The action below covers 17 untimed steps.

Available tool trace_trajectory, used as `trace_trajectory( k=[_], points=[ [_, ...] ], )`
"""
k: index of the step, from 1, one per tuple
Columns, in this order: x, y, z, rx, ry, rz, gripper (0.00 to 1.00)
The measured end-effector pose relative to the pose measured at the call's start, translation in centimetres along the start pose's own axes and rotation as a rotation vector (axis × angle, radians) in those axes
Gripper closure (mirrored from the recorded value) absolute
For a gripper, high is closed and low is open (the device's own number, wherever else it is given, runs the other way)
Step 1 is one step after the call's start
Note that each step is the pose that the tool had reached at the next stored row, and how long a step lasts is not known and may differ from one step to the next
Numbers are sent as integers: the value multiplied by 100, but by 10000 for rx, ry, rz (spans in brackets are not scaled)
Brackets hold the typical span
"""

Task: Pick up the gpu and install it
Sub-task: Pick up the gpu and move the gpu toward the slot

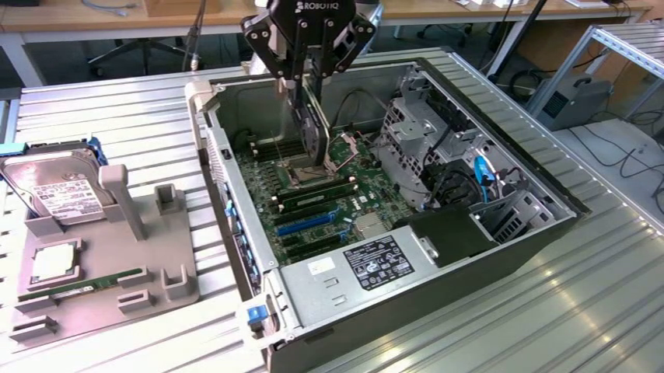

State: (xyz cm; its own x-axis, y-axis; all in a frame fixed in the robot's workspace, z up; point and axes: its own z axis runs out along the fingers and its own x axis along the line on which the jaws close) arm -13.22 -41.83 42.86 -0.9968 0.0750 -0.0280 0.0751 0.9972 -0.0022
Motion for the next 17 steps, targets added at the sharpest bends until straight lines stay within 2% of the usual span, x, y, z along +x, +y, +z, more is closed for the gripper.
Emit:
trace_trajectory(
  k=[17],
  points=[
    [-204,16,69,0,0,0,73]
  ],
)
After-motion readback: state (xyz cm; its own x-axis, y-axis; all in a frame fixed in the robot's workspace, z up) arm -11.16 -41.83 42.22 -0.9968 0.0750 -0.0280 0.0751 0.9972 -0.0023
